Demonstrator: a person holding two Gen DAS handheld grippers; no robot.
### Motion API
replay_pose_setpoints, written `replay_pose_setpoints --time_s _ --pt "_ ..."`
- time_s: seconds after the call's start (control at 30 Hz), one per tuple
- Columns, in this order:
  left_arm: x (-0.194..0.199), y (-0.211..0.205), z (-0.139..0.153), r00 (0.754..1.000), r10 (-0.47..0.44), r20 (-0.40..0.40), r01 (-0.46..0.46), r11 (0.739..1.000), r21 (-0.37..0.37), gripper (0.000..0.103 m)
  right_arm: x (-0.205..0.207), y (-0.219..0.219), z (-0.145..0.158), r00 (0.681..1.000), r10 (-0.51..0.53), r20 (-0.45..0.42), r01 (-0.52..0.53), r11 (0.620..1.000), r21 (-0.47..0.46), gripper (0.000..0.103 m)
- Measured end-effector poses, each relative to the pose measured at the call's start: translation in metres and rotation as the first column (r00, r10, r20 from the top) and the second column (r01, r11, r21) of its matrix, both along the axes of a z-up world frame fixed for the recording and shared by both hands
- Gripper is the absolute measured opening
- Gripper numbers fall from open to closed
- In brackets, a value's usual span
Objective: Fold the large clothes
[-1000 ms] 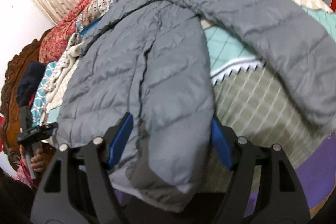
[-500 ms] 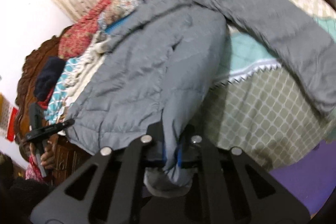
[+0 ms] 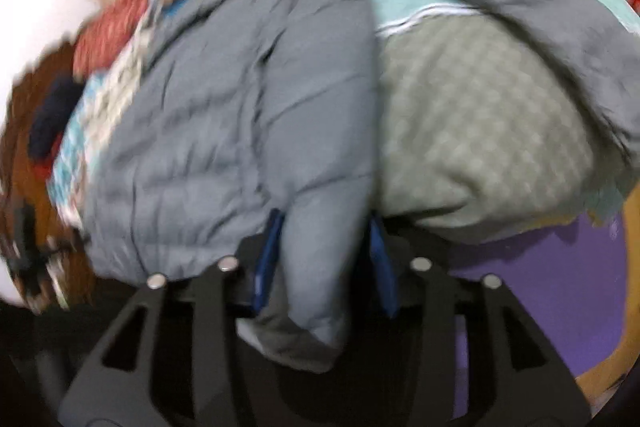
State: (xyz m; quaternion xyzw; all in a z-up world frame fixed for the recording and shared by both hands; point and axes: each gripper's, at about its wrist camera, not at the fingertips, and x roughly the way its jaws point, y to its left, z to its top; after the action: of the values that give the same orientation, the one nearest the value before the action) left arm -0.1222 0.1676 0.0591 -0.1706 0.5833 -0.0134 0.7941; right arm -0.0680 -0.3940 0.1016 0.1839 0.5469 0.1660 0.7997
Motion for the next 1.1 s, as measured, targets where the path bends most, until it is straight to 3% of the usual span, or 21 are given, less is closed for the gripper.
replay_pose_setpoints --time_s 0.1,0.17,0.27,0.37,0.47,0.57,0.8,0.87,0.97,1.0,1.07,1.1 --pt "-0.009 0.026 0.035 0.994 0.039 0.105 -0.038 0.999 -0.012 0.01 0.0 -0.042 0.023 0.98 -0.178 0.085 0.164 0.975 0.148 0.042" --pt "-0.009 0.049 0.06 0.98 0.095 0.175 -0.099 0.995 0.013 0.01 0.004 -0.069 0.031 0.949 -0.299 0.099 0.268 0.932 0.244 0.041" --pt "0.005 0.062 0.08 0.959 0.154 0.236 -0.173 0.983 0.058 0.01 0.018 -0.091 0.021 0.904 -0.428 0.021 0.393 0.848 0.354 0.041" --pt "0.047 0.04 0.087 0.951 0.15 0.271 -0.178 0.981 0.081 0.01 0.041 -0.087 -0.006 0.855 -0.505 -0.116 0.505 0.761 0.407 0.041" --pt "0.088 0.011 0.081 0.954 0.106 0.28 -0.14 0.985 0.104 0.006 0.061 -0.086 -0.022 0.823 -0.541 -0.173 0.552 0.692 0.466 0.042" --pt "0.128 -0.019 0.065 0.964 0.059 0.258 -0.093 0.989 0.118 0.005 0.077 -0.088 -0.032 0.77 -0.605 -0.201 0.618 0.632 0.467 0.042" --pt "0.193 -0.056 -0.003 0.996 0.029 0.084 -0.041 0.989 0.143 0.003 0.097 -0.138 -0.036 0.644 -0.741 -0.189 0.734 0.529 0.426 0.044" --pt "0.199 -0.056 -0.023 0.999 0.04 0.037 -0.045 0.99 0.137 0.003 0.1 -0.149 -0.036 0.619 -0.764 -0.179 0.755 0.517 0.403 0.044" --pt "0.194 -0.052 -0.028 0.993 0.056 0.108 -0.068 0.992 0.107 0.003 0.106 -0.16 -0.034 0.604 -0.782 -0.154 0.771 0.524 0.361 0.044" --pt "0.193 -0.051 -0.029 0.992 0.053 0.116 -0.065 0.993 0.099 0.003 0.112 -0.161 -0.029 0.614 -0.778 -0.133 0.767 0.548 0.334 0.042" --pt "0.19 -0.046 -0.031 0.988 0.049 0.147 -0.06 0.996 0.067 0.003 0.122 -0.159 -0.017 0.645 -0.761 -0.074 0.747 0.606 0.274 0.01" --pt "0.189 -0.043 -0.033 0.985 0.053 0.167 -0.06 0.998 0.037 0.002 0.131 -0.154 -0.002 0.66 -0.751 -0.017 0.733 0.639 0.233 0.008"
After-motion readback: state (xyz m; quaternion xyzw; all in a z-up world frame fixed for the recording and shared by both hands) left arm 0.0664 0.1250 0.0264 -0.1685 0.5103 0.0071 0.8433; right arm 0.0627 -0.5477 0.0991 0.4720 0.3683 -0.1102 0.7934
